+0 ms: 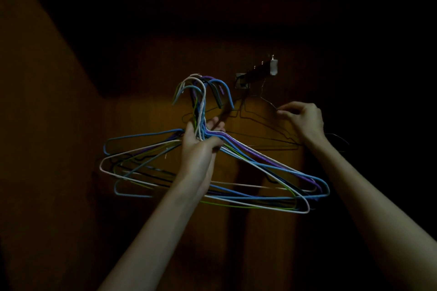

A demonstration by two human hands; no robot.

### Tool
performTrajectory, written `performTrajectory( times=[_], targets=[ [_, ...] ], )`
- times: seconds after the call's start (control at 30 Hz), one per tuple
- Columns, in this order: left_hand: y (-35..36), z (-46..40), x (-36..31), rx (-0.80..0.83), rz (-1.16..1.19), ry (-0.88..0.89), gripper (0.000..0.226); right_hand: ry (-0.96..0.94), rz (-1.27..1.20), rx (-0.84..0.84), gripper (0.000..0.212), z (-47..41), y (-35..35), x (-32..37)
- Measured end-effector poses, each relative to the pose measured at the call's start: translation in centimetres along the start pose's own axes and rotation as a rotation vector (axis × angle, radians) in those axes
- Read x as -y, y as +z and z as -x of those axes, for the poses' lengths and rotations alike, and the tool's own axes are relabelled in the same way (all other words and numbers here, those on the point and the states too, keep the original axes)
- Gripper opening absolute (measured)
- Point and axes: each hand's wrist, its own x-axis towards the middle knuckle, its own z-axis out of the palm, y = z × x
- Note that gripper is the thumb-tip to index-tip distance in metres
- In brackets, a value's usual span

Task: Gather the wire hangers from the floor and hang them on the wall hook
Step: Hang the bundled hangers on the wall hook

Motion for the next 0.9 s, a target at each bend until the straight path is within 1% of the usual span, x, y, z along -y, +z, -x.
performTrajectory(
  times=[0.13,0.3,0.4,0.67,0.77,0.9],
  targets=[
    [0.1,-1.7,0.4,-0.018,-0.019,0.019,0.072,0.050,0.029,0.054,0.014,-2.0,2.8,-0.9],
    [0.2,-2.8,0.5,-0.032,-0.042,0.048,0.070,0.127,-0.028,0.142,0.013,-3.6,5.3,-1.7],
    [0.2,-3.4,0.7,-0.047,-0.028,0.046,0.074,0.151,-0.068,0.181,0.009,-4.1,6.4,-2.4],
    [0.2,-3.9,1.2,-0.073,-0.025,0.038,0.080,0.183,-0.002,0.203,0.010,-4.2,7.4,-3.9],
    [0.1,-3.8,1.5,-0.069,-0.040,0.032,0.080,0.168,0.015,0.209,0.014,-4.2,7.1,-4.0],
    [0.0,-3.6,1.8,-0.081,-0.070,0.005,0.080,0.105,0.048,0.254,0.025,-3.6,6.2,-4.1]
  ],
)
